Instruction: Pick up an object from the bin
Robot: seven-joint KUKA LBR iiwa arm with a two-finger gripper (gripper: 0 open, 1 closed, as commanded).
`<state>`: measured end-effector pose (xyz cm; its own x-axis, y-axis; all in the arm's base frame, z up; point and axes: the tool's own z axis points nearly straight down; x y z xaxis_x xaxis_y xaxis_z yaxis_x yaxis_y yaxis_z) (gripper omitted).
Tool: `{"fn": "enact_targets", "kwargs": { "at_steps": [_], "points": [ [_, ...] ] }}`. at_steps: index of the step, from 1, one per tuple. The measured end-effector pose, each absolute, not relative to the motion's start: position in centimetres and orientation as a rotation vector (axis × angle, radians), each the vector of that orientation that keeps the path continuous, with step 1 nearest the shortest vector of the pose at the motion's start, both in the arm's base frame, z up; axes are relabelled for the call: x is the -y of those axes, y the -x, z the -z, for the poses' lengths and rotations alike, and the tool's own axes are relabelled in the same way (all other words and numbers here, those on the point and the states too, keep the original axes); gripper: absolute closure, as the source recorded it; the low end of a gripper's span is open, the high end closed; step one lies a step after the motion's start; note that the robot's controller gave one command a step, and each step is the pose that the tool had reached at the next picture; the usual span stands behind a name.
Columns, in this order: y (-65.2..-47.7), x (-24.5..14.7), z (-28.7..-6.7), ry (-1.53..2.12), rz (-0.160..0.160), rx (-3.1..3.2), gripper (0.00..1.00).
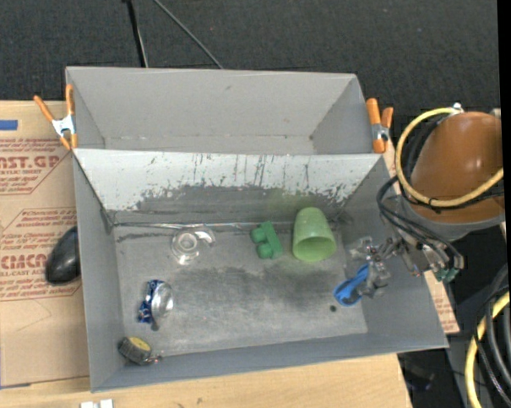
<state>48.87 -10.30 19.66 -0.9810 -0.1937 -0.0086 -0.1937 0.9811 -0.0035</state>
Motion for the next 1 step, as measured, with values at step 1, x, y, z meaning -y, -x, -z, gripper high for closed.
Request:
{"fn": "enact_targets", "kwargs": {
  "at_steps": [1],
  "points": [
    [-54.0,13.85,-13.2,0.55,-0.001,-3.093,1.0]
  ]
}}
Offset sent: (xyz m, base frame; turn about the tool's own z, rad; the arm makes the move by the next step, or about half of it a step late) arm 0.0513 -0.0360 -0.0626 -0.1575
